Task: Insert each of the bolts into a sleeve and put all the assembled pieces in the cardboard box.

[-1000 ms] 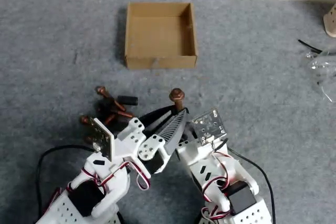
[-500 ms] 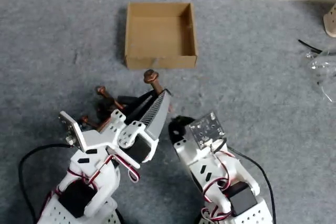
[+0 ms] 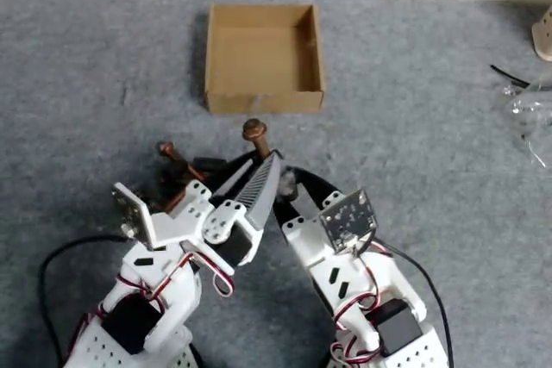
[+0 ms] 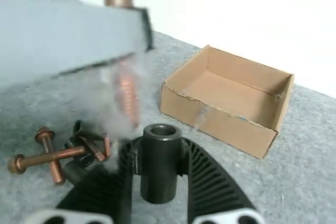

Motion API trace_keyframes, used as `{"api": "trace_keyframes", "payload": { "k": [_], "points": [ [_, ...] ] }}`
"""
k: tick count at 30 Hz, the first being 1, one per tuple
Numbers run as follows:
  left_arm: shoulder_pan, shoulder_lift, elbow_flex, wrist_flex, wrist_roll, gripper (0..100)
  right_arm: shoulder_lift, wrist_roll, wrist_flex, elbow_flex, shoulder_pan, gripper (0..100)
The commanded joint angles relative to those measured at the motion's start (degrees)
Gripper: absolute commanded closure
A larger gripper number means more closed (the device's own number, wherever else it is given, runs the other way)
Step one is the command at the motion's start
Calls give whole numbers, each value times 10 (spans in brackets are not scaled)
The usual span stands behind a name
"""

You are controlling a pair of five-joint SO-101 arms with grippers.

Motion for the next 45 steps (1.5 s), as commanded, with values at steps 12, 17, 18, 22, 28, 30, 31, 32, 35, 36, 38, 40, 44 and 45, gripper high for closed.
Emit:
{"api": "trace_keyframes", "payload": {
  "k": [12,17,18,22,28,30,31,32,35,36,38,40,44,45],
  "points": [
    [-19,-3,79,-136,-66,993,-8,61,42,-7,-64,994],
    [-15,-3,80,-122,-53,993,-8,60,40,-9,-71,994],
    [-15,-3,78,-114,-39,993,-8,60,40,-9,-71,994],
    [-17,-3,48,-62,3,993,-8,59,36,-9,-47,994],
    [-21,-3,51,-53,11,993,-8,58,8,-5,-20,994],
    [-29,-3,54,-54,11,993,-8,58,9,-5,-19,994],
    [-40,-3,53,-54,11,993,-8,58,9,-5,-18,994],
    [-50,-3,49,-54,11,993,-8,58,9,-5,-18,994],
    [-70,-3,39,-72,13,993,-8,58,7,-5,-18,994],
    [-70,-3,34,-73,14,993,-8,58,7,-5,-17,994],
    [-65,-3,21,-69,15,993,-8,58,7,-5,-17,994],
    [-51,-3,16,-62,15,993,-8,58,7,-5,-17,994],
    [-24,-3,36,-57,16,993,-8,58,7,-5,-19,994],
    [-16,-3,40,-56,16,993,-8,58,7,-5,-19,994]
  ]
}}
